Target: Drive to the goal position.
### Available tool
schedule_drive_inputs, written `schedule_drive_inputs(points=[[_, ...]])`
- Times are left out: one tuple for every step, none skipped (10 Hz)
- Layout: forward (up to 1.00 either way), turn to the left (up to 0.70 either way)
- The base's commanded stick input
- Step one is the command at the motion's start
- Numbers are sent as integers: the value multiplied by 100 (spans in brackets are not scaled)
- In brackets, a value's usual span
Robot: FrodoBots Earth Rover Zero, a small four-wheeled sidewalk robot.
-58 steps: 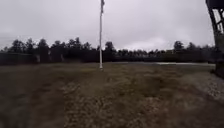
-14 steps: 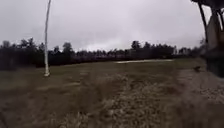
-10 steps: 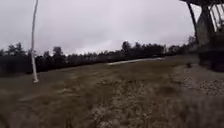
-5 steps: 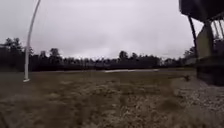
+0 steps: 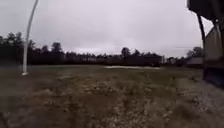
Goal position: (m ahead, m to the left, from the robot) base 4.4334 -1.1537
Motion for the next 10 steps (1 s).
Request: schedule_drive_inputs(points=[[70,0],[70,0],[70,0],[70,0],[70,0],[70,0],[70,0],[70,-31],[70,-35],[70,-35]])
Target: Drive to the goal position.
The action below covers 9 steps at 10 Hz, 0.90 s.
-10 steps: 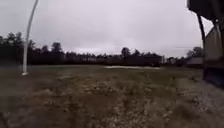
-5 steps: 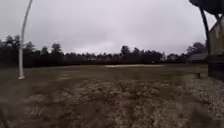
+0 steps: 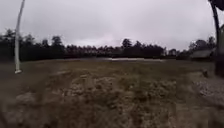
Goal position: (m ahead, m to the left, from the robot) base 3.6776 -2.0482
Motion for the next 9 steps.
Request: schedule_drive_inputs(points=[[70,-35],[70,-35],[70,-35],[70,-35],[70,-35],[70,-35],[70,-35],[70,-35],[70,-35]])
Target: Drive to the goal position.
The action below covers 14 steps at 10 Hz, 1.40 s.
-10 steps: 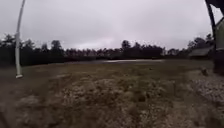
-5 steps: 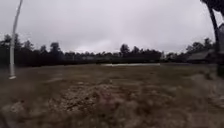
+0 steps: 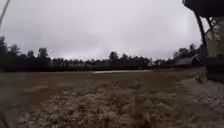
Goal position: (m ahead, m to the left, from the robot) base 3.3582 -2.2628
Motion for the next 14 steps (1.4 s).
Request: schedule_drive_inputs(points=[[70,-15],[70,0],[70,0],[70,0],[70,0],[70,0],[70,0],[70,0],[70,0],[70,0],[70,0],[70,0],[70,0],[70,0]])
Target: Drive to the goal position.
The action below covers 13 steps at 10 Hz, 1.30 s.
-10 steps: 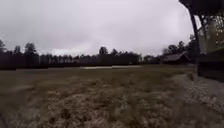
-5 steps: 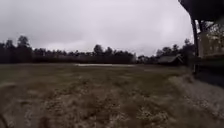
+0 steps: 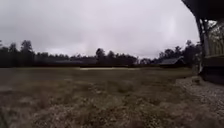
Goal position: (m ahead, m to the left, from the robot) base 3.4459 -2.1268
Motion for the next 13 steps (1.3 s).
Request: schedule_drive_inputs(points=[[70,0],[70,0],[70,0],[70,0],[70,0],[70,0],[70,0],[70,0],[70,0],[70,0],[70,0],[70,0],[70,0]])
